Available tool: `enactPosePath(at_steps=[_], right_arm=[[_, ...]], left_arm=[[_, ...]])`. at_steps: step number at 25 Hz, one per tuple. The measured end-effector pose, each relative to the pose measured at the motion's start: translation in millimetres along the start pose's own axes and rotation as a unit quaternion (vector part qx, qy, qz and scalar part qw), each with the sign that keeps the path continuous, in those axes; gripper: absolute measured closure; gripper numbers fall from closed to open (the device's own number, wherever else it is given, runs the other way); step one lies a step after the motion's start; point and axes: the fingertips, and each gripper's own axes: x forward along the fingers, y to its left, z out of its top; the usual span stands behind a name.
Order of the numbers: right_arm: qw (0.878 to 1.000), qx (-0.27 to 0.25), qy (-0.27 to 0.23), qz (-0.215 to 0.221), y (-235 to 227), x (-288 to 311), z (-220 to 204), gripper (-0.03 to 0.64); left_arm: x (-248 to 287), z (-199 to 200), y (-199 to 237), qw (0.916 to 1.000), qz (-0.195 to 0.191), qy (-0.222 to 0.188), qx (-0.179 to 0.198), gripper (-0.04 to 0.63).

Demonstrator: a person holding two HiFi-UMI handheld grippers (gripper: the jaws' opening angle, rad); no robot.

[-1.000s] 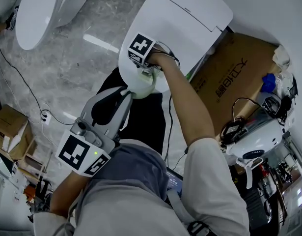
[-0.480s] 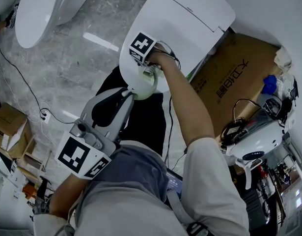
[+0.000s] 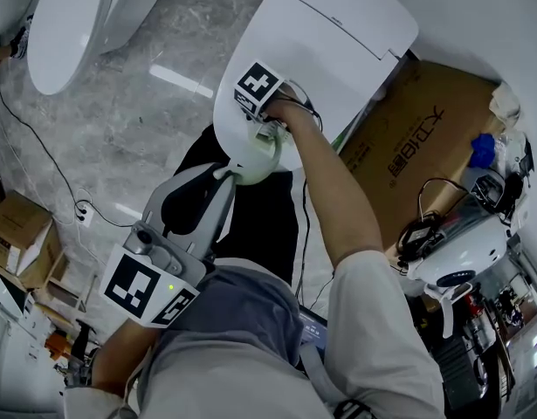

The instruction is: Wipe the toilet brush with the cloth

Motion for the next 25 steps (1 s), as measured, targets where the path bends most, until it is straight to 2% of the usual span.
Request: enactPosePath(at_steps=[12, 20, 25], right_arm=[[0.995, 0.085, -0.050, 0.004, -17, -6, -2, 0.497], [0.984, 0.153, -0.084, 0.022, -27, -12, -8, 0.495], [0.972, 0.204, -0.114, 0.036, -36, -17, -14, 0.494]], left_arm=[[-1, -2, -1, 1.0000, 0.001, -0.002, 0.000, 0.595], [0, -3, -3, 1.0000, 0.003, 0.000, 0.001, 0.595], [1, -3, -4, 0.9998, 0.014, -0.001, 0.010, 0.595]])
